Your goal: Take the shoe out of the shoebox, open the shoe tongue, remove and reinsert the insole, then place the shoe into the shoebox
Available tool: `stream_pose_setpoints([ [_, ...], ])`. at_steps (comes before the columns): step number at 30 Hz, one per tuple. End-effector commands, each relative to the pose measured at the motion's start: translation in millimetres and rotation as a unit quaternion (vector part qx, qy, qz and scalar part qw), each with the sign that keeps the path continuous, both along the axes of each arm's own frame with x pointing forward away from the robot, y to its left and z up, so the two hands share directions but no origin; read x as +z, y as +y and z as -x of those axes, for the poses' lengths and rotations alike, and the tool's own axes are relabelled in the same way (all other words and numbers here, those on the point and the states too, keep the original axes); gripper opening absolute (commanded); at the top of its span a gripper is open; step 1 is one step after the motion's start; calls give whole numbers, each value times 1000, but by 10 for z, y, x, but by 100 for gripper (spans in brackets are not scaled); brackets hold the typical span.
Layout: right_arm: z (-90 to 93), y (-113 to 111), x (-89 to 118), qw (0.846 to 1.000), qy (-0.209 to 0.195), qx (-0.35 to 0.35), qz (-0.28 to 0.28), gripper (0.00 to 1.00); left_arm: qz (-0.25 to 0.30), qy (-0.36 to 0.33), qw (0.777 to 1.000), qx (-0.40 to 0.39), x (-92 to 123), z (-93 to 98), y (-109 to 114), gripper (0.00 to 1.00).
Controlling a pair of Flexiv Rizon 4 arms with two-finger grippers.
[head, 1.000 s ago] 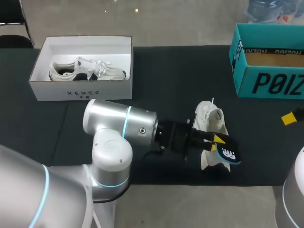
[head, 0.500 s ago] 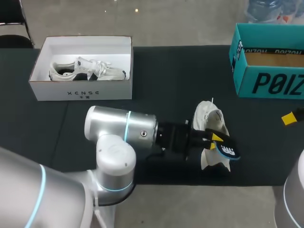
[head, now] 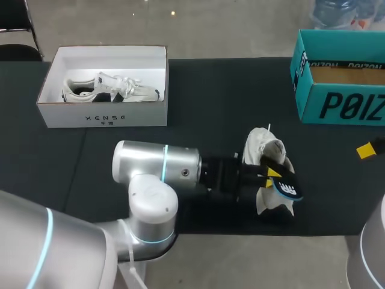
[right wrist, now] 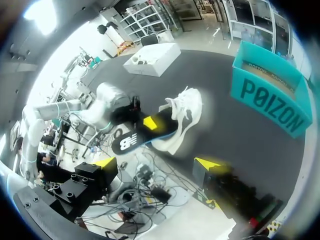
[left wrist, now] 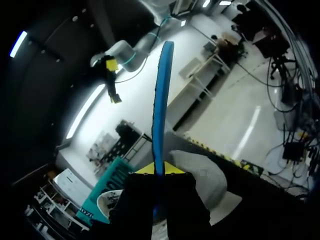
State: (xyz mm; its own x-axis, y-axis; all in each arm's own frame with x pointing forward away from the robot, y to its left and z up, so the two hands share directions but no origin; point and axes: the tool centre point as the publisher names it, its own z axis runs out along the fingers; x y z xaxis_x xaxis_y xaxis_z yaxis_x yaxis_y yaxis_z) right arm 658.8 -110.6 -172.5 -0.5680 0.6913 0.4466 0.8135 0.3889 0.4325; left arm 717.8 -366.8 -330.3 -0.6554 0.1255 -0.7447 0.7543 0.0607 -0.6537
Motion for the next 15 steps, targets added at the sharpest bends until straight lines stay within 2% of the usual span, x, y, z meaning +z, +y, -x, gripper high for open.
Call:
stream_pose_setpoints([
  [1, 6, -1, -4, 1000, 0, 0, 1, 100, -10, -9, 1000, 2, -31, -128, -23, 0],
  [8, 6, -1, -4, 1000, 0, 0, 1, 100, -34, -29, 999, 13, -50, -294, 2, 0],
  [15, 6, -1, -4, 1000, 0, 0, 1, 100, -49, -38, 998, 7, -63, -268, -53, 0],
])
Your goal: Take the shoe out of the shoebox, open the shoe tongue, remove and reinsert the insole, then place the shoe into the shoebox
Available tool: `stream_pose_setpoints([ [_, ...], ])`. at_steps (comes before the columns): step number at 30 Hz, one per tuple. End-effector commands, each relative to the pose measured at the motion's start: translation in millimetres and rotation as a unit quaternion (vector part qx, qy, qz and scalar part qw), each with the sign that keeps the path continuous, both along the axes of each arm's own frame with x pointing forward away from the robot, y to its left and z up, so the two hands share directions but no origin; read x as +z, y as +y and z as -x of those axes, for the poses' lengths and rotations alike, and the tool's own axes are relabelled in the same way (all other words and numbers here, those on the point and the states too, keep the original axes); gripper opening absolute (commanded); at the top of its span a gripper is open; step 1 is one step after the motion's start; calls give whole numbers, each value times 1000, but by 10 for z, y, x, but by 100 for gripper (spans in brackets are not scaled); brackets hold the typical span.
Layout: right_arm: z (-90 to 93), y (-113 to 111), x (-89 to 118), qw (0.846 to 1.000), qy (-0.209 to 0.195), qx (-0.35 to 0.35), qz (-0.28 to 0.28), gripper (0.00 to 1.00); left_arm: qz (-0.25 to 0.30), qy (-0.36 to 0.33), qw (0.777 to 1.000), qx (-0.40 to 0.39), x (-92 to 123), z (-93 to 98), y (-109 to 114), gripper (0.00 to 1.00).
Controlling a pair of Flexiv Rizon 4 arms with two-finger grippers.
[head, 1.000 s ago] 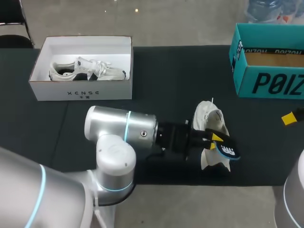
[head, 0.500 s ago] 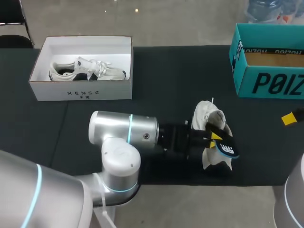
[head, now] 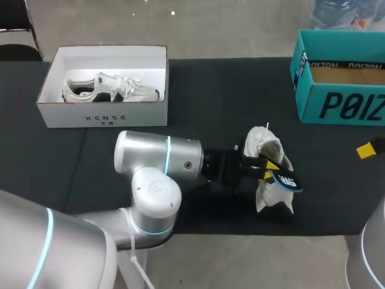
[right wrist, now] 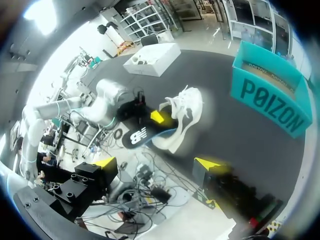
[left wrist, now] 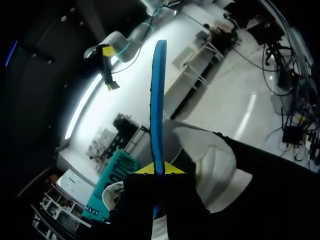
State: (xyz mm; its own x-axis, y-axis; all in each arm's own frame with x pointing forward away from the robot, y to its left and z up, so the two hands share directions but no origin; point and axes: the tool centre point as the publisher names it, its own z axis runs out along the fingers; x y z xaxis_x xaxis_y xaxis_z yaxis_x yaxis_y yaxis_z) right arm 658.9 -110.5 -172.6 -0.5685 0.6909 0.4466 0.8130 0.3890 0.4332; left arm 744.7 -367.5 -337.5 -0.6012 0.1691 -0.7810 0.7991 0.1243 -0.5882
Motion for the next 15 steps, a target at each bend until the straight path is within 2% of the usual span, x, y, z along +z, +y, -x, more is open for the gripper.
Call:
stream_pose_setpoints([
  [1, 7, -1, -3, 1000, 0, -1, 1, 100, -13, 2, 1000, -6, 7, 13, -51, 0],
  [2, 7, -1, -3, 1000, 0, -1, 1, 100, -16, 3, 1000, -10, 11, 30, -55, 29],
  [4, 7, -1, -3, 1000, 0, -1, 1, 100, -16, 3, 1000, -12, 28, 56, -49, 71],
  [6, 7, -1, -3, 1000, 0, -1, 1, 100, -18, 4, 1000, -14, 42, 70, -34, 92],
  [7, 7, -1, -3, 1000, 0, -1, 1, 100, -18, 4, 1000, -14, 50, 74, -25, 91],
  [8, 7, -1, -3, 1000, 0, -1, 1, 100, -18, 4, 1000, -15, 56, 73, -13, 81],
  [10, 7, -1, -3, 1000, 0, -1, 1, 100, -18, 3, 1000, -15, 72, 64, 5, 54],
  [11, 7, -1, -3, 1000, 0, -1, 1, 100, -17, 2, 1000, -15, 82, 57, 11, 50],
  [15, 7, -1, -3, 1000, 0, -1, 1, 100, -14, -2, 1000, -16, 115, 36, 16, 44],
])
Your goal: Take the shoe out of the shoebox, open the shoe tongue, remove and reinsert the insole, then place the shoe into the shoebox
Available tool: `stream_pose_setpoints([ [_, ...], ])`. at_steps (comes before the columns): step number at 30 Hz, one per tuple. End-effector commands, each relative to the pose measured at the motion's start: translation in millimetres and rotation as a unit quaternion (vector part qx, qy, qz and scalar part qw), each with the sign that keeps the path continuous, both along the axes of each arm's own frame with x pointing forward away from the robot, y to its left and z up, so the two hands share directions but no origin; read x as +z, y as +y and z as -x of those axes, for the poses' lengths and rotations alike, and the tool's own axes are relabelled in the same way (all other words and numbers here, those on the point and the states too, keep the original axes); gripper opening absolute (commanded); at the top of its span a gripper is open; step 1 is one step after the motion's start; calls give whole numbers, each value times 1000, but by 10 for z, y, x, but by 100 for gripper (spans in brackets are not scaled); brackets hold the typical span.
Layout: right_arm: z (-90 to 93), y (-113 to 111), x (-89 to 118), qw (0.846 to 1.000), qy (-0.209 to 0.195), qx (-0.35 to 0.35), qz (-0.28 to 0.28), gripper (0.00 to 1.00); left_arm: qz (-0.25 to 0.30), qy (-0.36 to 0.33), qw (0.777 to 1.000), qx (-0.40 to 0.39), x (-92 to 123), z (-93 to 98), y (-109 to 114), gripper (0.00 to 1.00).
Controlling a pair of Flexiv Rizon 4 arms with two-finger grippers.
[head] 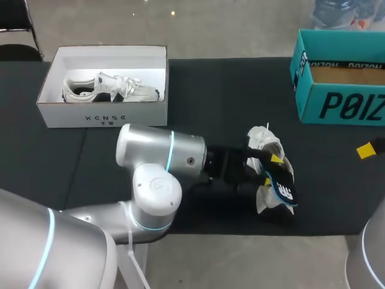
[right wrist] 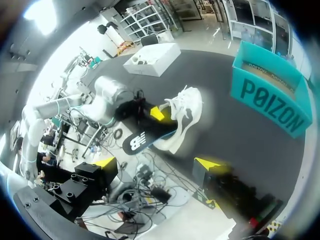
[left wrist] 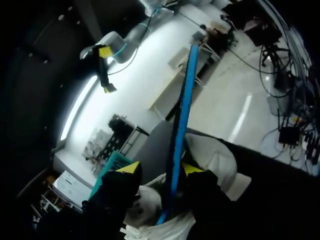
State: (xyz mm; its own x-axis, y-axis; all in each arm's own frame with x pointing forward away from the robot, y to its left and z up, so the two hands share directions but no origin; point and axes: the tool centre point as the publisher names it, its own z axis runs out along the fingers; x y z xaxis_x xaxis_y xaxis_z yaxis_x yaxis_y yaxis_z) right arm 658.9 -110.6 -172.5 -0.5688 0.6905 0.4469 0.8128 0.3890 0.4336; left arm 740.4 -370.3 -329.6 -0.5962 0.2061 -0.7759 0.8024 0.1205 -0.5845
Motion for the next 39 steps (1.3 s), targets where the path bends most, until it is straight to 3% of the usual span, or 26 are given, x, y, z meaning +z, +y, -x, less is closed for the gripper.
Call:
stream_pose_setpoints([
  [1, 7, 0, -4, 1000, 0, -1, 1, 100, 2, -3, 1000, -5, 47, -3, 38, 42],
  [3, 7, 0, -4, 1000, 0, -1, 1, 100, 6, -2, 1000, -9, 61, 19, 22, 30],
  [9, 7, 0, -4, 1000, 0, -1, 1, 100, 14, 2, 999, -36, 51, 172, -78, 25],
  [13, 7, 0, -4, 1000, 0, -1, 1, 100, 14, 3, 999, -45, 30, 247, -129, 0],
  [25, 7, 0, -4, 1000, 0, -1, 1, 100, 5, -13, 999, -45, -5, 170, -134, 0],
  [39, 7, 0, -4, 1000, 0, -1, 1, 100, -21, -31, 999, -28, -201, -135, -135, 0],
])
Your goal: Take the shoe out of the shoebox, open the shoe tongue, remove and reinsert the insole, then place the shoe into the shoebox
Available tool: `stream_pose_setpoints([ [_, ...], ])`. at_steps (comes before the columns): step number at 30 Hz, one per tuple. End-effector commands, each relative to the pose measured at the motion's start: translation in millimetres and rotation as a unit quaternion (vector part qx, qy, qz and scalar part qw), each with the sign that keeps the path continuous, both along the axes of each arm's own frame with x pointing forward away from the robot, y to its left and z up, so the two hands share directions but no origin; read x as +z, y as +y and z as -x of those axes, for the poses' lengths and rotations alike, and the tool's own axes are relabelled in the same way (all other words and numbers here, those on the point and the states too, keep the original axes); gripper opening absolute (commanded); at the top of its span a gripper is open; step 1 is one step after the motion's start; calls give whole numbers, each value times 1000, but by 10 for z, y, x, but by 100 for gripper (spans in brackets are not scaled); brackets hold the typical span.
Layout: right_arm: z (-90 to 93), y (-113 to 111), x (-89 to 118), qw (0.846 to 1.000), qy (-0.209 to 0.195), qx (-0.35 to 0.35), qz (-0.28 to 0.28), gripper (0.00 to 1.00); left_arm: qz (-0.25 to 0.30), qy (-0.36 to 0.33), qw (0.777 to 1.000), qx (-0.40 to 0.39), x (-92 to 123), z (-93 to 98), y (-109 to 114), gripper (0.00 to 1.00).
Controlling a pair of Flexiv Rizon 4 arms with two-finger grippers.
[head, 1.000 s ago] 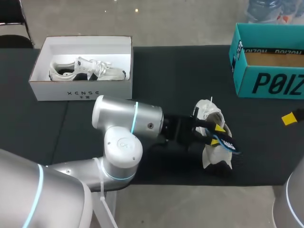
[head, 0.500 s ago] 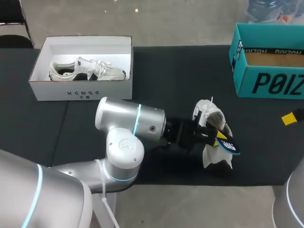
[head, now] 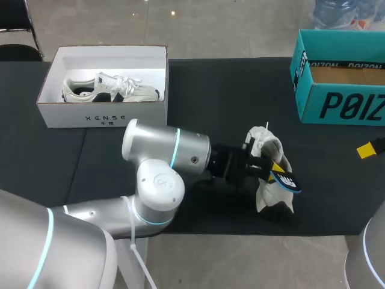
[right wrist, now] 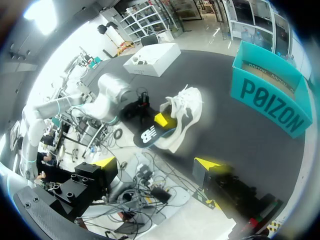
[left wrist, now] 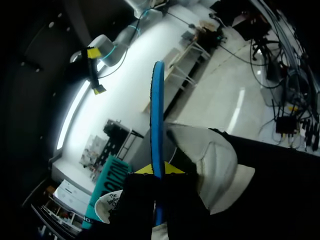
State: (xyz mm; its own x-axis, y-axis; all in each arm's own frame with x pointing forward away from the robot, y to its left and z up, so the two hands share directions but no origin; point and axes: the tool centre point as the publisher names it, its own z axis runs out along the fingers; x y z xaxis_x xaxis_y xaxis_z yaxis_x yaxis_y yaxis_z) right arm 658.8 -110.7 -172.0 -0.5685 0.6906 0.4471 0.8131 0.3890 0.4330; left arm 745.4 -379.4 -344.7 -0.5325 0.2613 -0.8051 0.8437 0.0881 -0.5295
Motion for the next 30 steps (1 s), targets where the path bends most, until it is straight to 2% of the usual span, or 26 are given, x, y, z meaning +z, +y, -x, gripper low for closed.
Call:
stream_pose_setpoints([
  [1, 5, 1, -9, 1000, 0, -1, 1, 100, -12, 0, 1000, 4, -69, -105, -43, 0],
  [4, 5, 1, -9, 1000, 0, -1, 1, 100, -16, 2, 1000, 9, -93, -145, -42, 0],
  [8, 5, 1, -9, 1000, 0, -1, 1, 100, -15, 2, 1000, 3, -15, -136, -47, 0],
  [9, 5, 1, -9, 1000, 0, -1, 1, 100, -15, 3, 1000, 1, 0, -130, -46, 11],
  [10, 5, 1, -9, 1000, 0, -1, 1, 100, -16, 4, 1000, 0, 13, -123, -44, 34],
  [11, 5, 1, -9, 1000, 0, -1, 1, 100, -15, 5, 1000, -1, 32, -116, -37, 44],
  [13, 5, 1, -9, 1000, 0, -1, 1, 100, -13, 6, 1000, -2, 87, -104, -15, 49],
  [24, 5, 1, -9, 1000, 0, -1, 1, 100, -8, 4, 1000, -3, 247, -52, 103, 40],
  [30, 5, 1, -9, 1000, 0, -1, 1, 100, -3, 7, 1000, -11, 300, 43, 122, 35],
])
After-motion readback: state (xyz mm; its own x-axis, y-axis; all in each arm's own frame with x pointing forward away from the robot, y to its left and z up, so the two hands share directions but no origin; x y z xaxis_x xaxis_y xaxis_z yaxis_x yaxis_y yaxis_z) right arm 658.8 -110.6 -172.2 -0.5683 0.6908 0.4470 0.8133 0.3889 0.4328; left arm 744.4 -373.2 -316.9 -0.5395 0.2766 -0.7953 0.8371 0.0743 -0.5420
